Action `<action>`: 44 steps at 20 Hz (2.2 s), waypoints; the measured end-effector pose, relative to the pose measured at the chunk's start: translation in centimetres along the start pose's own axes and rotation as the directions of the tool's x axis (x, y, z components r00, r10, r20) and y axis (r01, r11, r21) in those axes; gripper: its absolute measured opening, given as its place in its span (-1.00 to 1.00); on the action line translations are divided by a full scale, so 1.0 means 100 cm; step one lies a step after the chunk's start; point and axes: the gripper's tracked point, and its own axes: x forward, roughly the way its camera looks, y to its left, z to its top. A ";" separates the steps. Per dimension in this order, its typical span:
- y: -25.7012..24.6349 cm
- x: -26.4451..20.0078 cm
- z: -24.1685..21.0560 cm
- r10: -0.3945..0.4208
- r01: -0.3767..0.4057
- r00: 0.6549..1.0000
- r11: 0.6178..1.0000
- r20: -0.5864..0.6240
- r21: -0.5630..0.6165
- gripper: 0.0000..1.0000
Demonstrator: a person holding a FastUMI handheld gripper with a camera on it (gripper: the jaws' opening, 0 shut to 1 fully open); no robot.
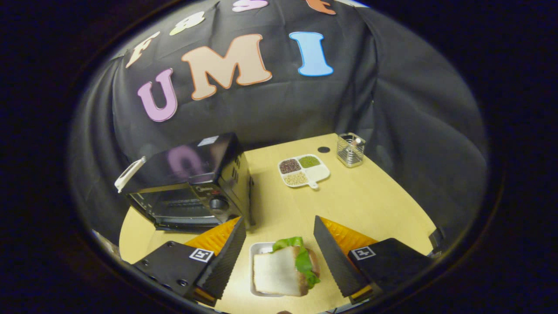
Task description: Open the toaster oven, put the food inside, and close the toaster oven door.
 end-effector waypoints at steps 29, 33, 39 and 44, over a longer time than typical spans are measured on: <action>-0.004 -0.011 -0.077 0.049 -0.005 0.975 0.980 -0.217 0.201 -0.43; 0.005 -0.022 -0.054 0.054 -0.011 0.984 0.970 -0.172 0.244 -0.43; 0.039 -0.034 -0.021 0.119 -0.080 0.986 0.949 -0.113 0.304 -0.43; 0.086 -0.037 -0.016 0.205 -0.155 0.973 0.919 -0.103 0.363 -0.43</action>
